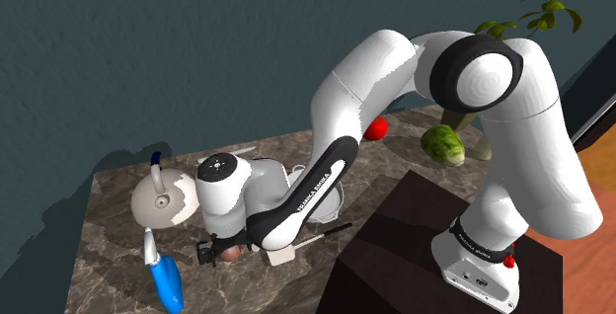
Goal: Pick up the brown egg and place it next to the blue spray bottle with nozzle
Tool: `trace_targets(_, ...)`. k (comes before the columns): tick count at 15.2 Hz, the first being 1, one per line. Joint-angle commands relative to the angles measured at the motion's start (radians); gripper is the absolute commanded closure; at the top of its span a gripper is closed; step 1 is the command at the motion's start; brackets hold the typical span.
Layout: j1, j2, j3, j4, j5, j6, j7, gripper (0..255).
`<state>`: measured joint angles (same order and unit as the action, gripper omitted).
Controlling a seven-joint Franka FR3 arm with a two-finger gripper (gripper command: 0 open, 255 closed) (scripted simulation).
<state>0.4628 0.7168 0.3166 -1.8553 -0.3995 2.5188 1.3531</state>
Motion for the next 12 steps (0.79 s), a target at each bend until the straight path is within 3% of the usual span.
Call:
trace_targets(1,-0.002,0.003,-0.001,0.003,0.0,0.0,-0.003,0)
trace_targets(5,-0.031,-0.099,0.04,-0.024,0.042,-0.075,-0.029,0)
trace_targets(12,-0.031,-0.099,0.04,-0.024,0.042,-0.075,-0.029,0)
